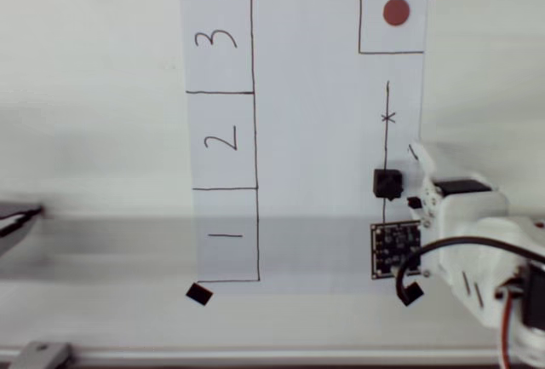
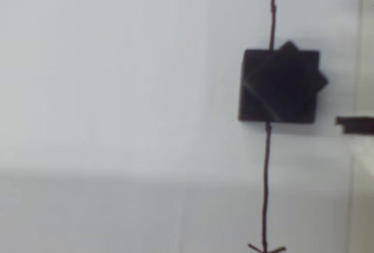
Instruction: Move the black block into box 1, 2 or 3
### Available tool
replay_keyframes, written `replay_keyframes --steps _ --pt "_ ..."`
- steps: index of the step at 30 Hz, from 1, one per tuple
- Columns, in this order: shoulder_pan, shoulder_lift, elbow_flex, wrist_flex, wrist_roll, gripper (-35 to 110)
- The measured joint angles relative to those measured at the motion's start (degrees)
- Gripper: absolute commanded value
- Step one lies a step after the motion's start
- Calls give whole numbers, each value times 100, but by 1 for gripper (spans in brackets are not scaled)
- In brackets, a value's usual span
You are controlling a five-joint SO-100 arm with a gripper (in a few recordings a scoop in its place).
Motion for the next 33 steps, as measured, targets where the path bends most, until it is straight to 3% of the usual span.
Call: replay_keyframes --steps 33 --pt "-343 -817 -615 -343 229 31"
